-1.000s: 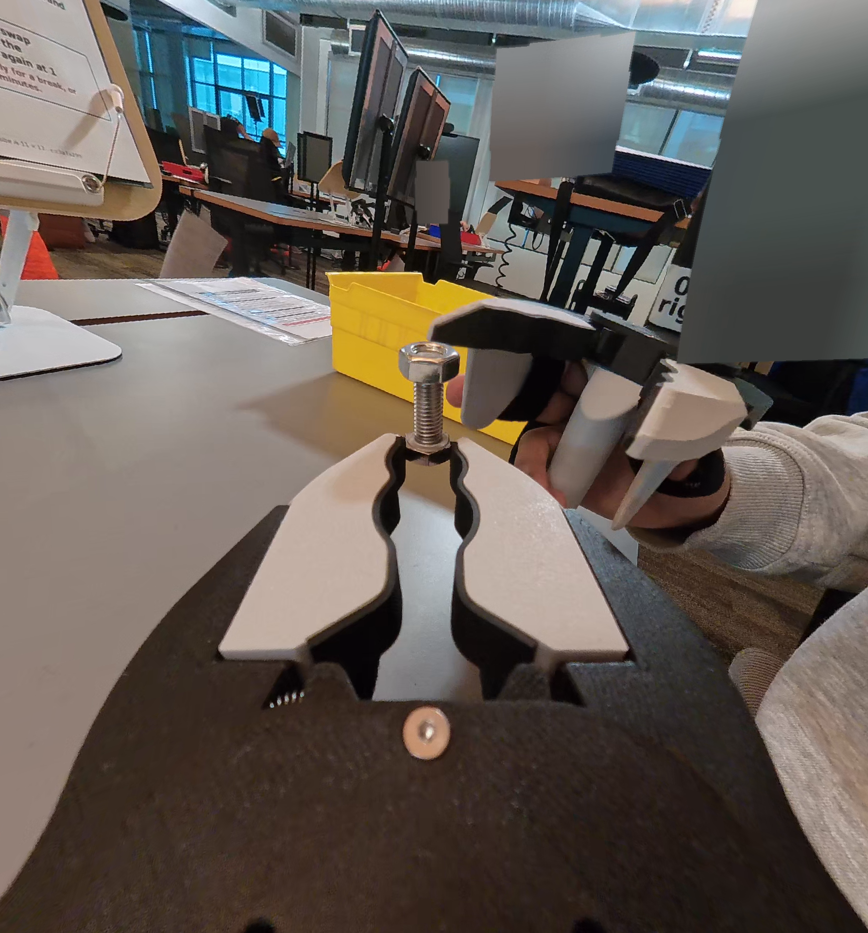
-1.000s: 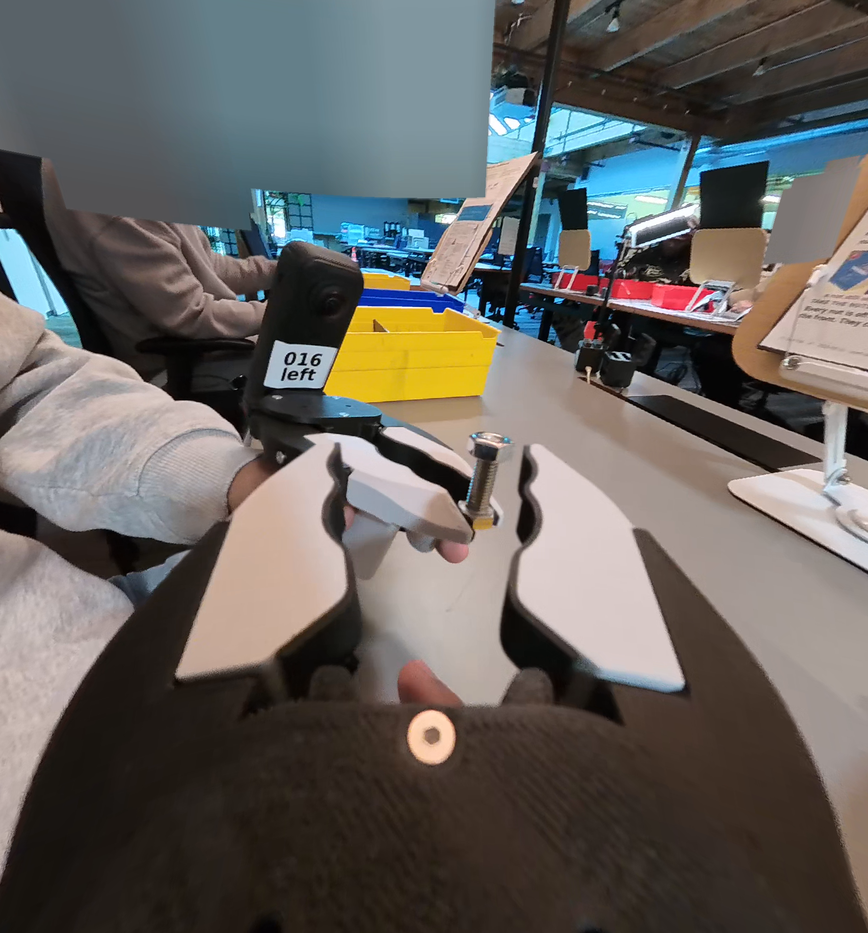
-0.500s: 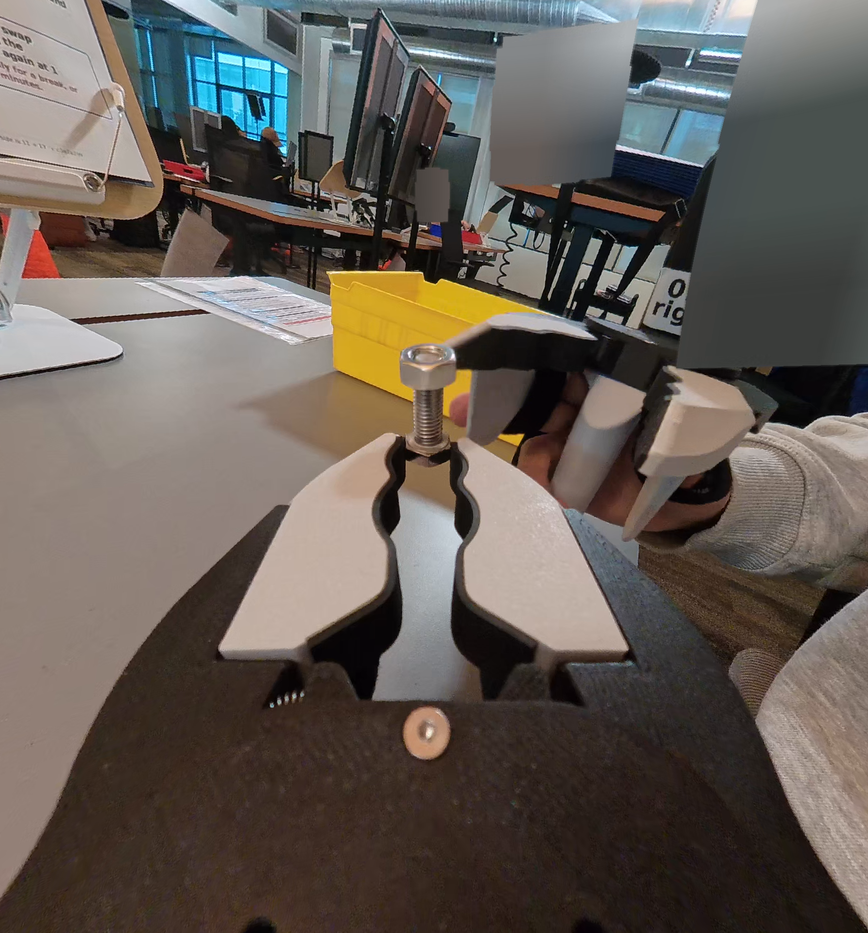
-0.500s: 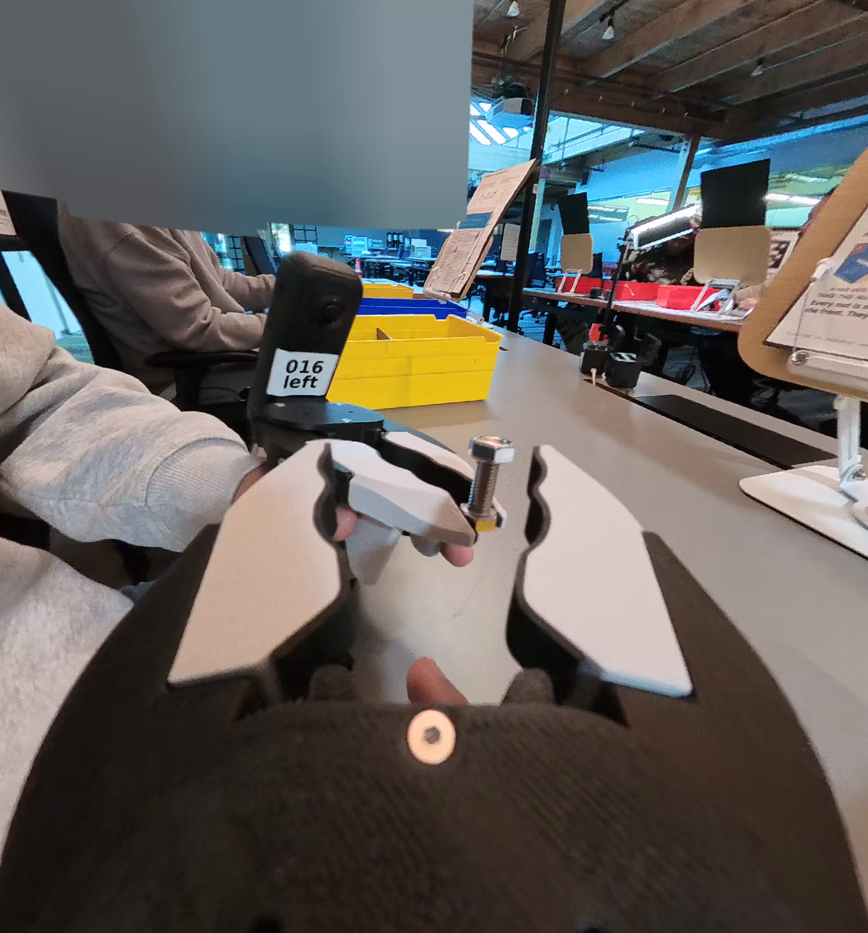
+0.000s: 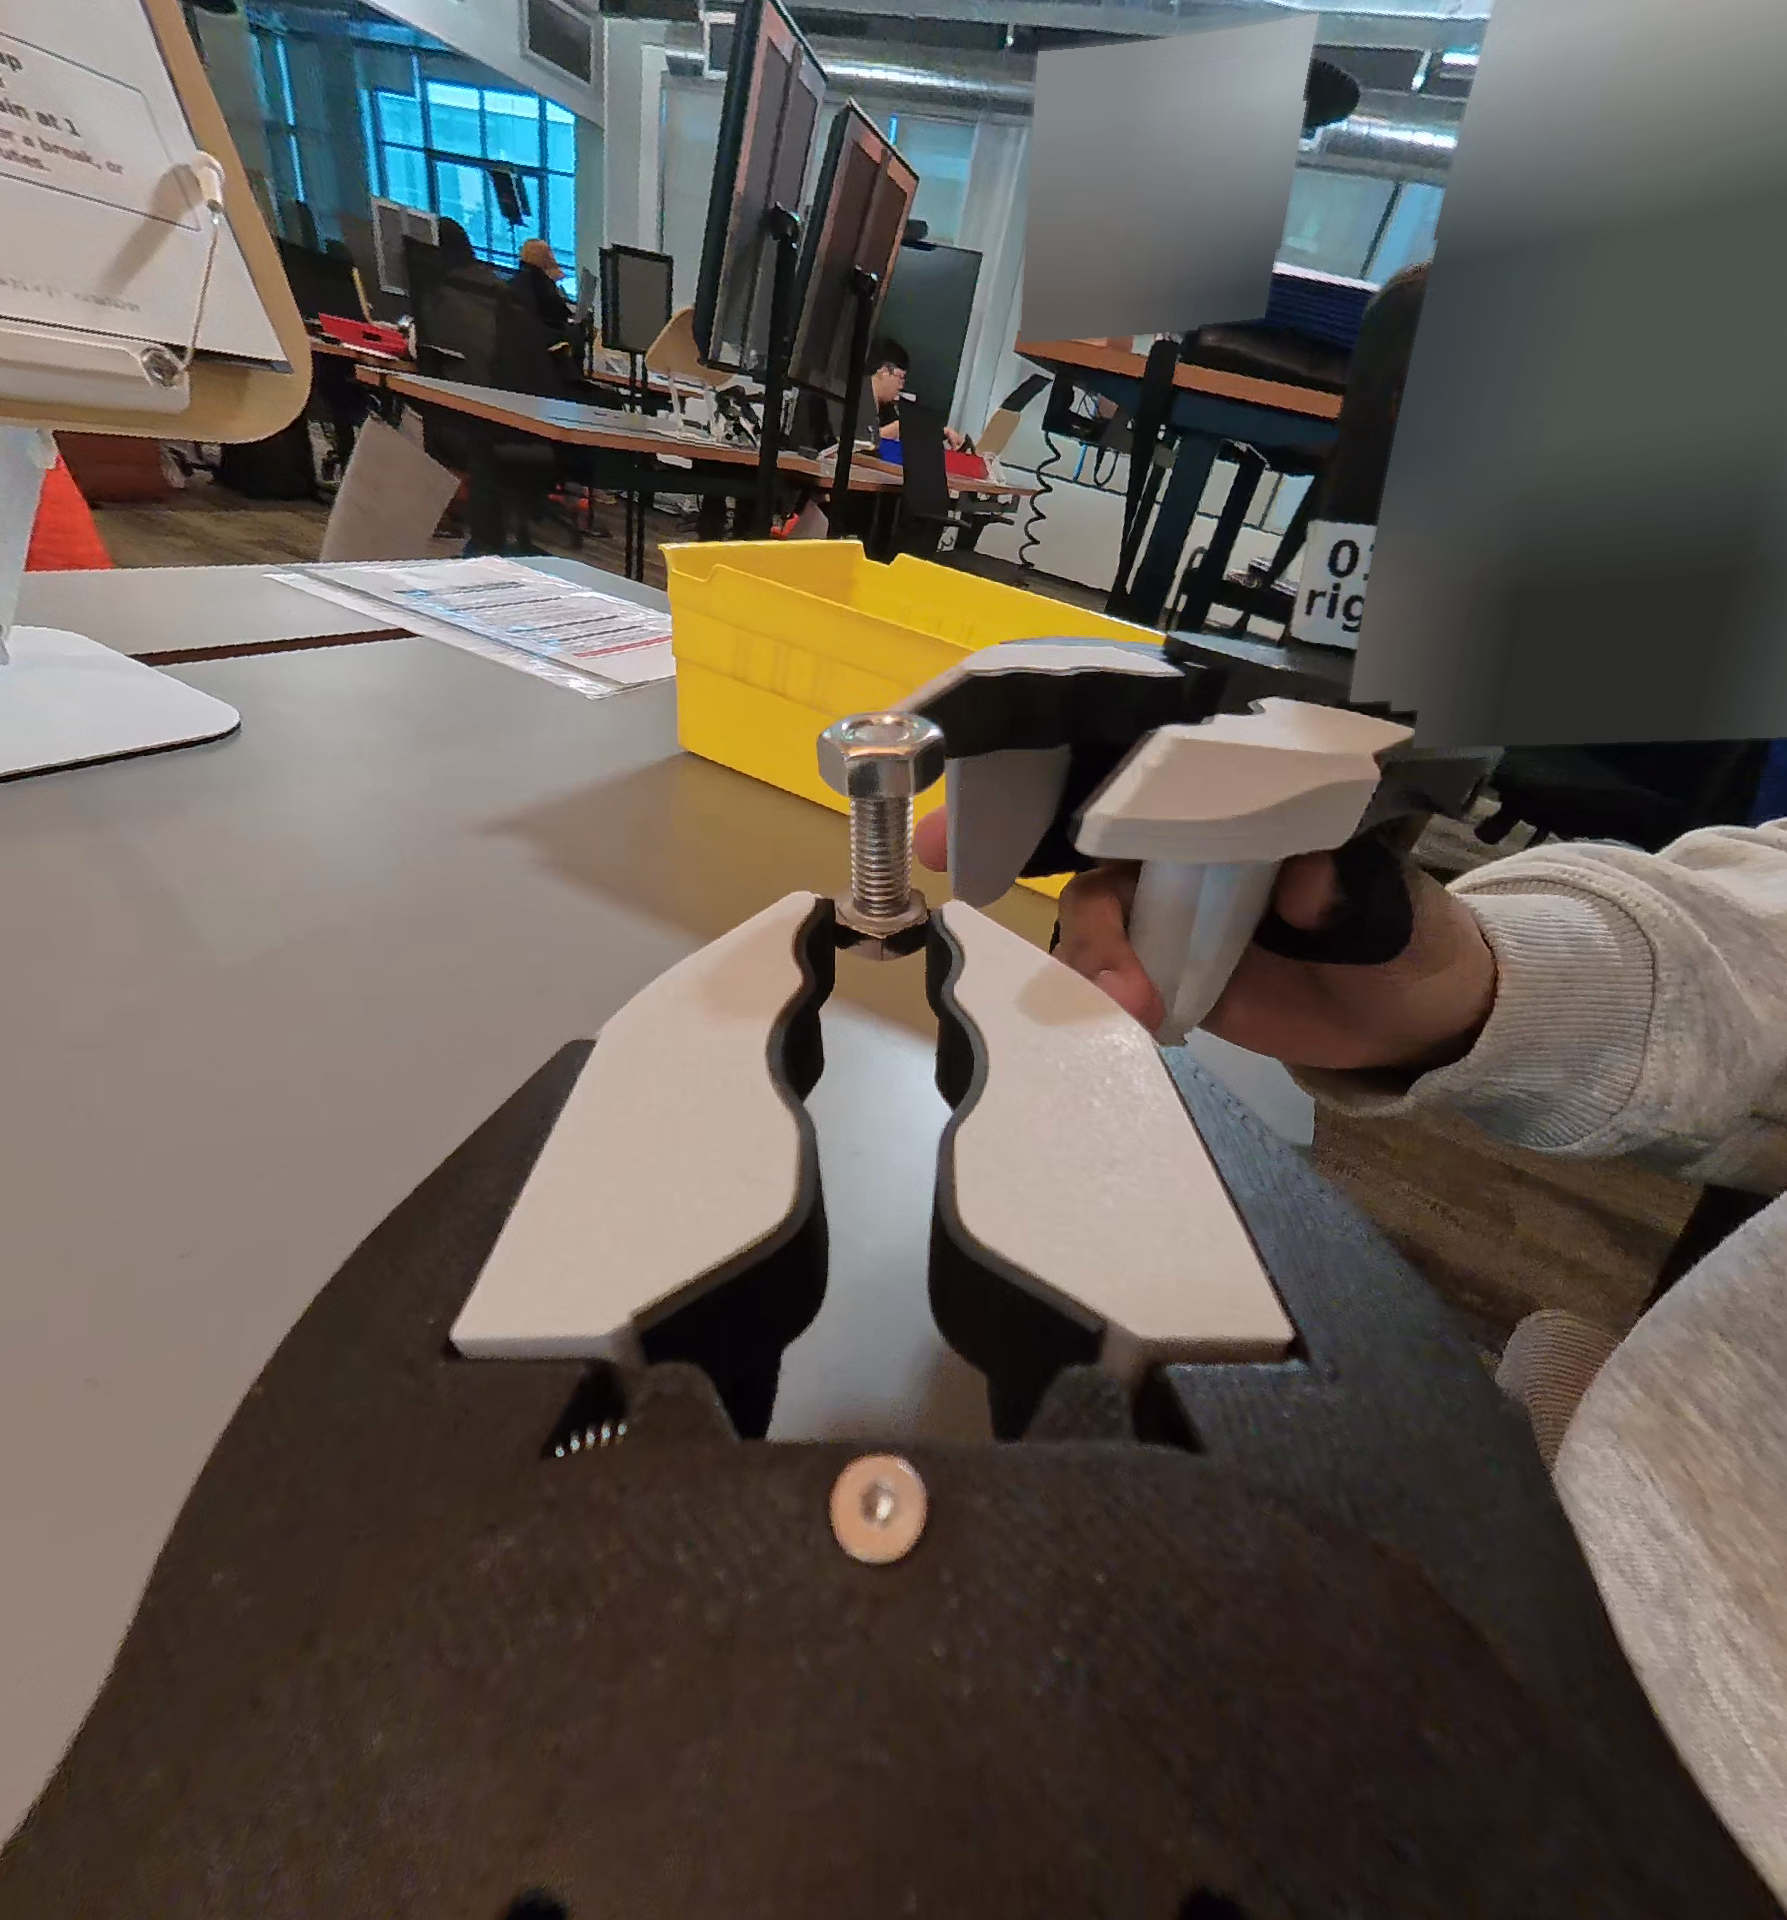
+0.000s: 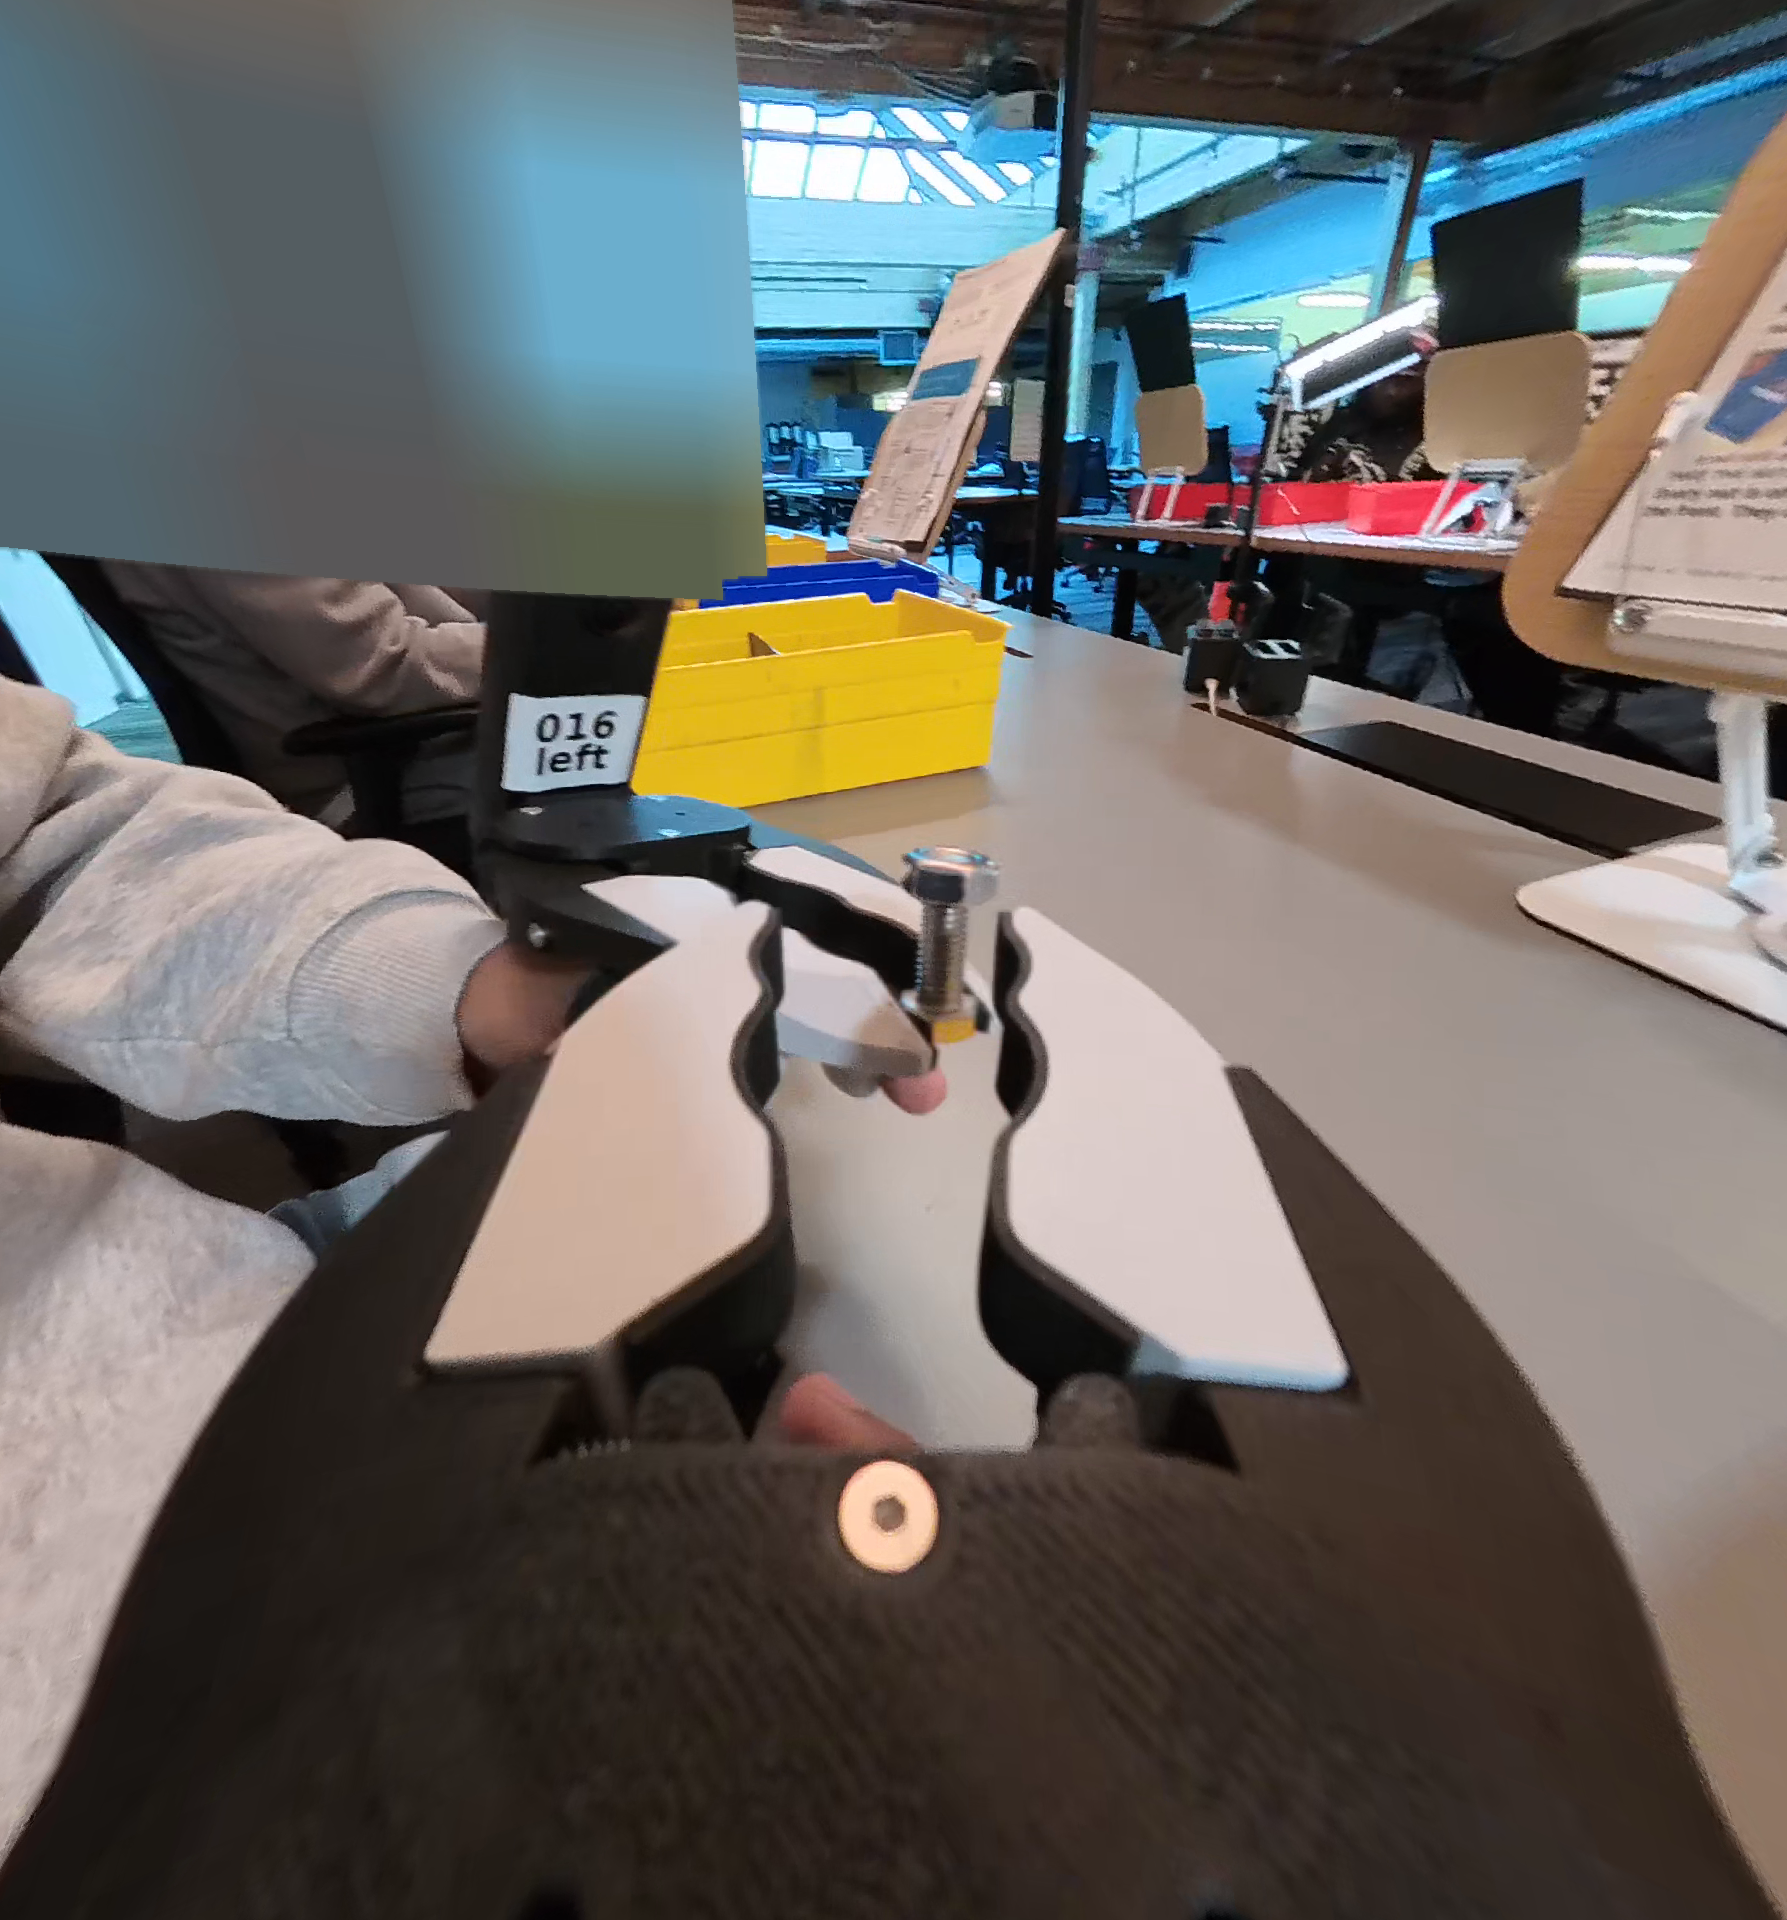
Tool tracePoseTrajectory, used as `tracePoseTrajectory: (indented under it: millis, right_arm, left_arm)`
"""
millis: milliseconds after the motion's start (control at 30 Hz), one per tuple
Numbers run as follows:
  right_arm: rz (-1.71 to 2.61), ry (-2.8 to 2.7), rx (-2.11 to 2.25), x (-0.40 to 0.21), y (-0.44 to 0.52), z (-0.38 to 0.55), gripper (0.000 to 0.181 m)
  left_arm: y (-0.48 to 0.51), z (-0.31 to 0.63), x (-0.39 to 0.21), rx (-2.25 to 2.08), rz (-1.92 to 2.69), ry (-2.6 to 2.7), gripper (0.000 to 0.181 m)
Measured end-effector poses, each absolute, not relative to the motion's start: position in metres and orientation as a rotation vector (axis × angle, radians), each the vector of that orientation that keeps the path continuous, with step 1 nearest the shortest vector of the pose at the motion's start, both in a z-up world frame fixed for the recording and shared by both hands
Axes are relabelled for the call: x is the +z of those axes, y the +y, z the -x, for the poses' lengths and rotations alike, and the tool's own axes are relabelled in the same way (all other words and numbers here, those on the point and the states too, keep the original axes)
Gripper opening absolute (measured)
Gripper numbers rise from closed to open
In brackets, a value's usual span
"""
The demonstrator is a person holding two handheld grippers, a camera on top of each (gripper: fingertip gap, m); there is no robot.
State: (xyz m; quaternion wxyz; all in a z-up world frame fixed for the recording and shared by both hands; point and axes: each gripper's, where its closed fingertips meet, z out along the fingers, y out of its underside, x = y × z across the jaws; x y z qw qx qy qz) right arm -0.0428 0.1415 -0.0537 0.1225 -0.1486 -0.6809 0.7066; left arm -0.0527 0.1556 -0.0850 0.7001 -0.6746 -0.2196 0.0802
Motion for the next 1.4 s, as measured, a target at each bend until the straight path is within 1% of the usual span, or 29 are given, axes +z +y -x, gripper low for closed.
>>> tracePoseTrajectory:
  millis: [233,433,733,1300,1400]
  right_arm:
    - [0.47,-2.006,2.102,-0.056,0.141,0.043,0.038]
    - [0.457,-1.997,2.107,-0.054,0.141,0.042,0.033]
    - [0.462,-1.976,2.108,-0.052,0.145,0.044,0.017]
    - [0.494,-1.977,2.122,-0.053,0.147,0.046,0.018]
    - [0.519,-1.968,2.138,-0.052,0.147,0.048,0.028]
  left_arm:
    - [0.161,0.046,-0.086,0.189,1.539,-0.439,0.017]
    - [0.164,0.043,-0.087,0.189,1.552,-0.419,0.017]
    - [0.164,0.041,-0.087,0.195,1.557,-0.407,0.017]
    - [0.162,0.042,-0.085,0.188,1.538,-0.421,0.017]
    - [0.162,0.043,-0.087,0.179,1.547,-0.427,0.017]
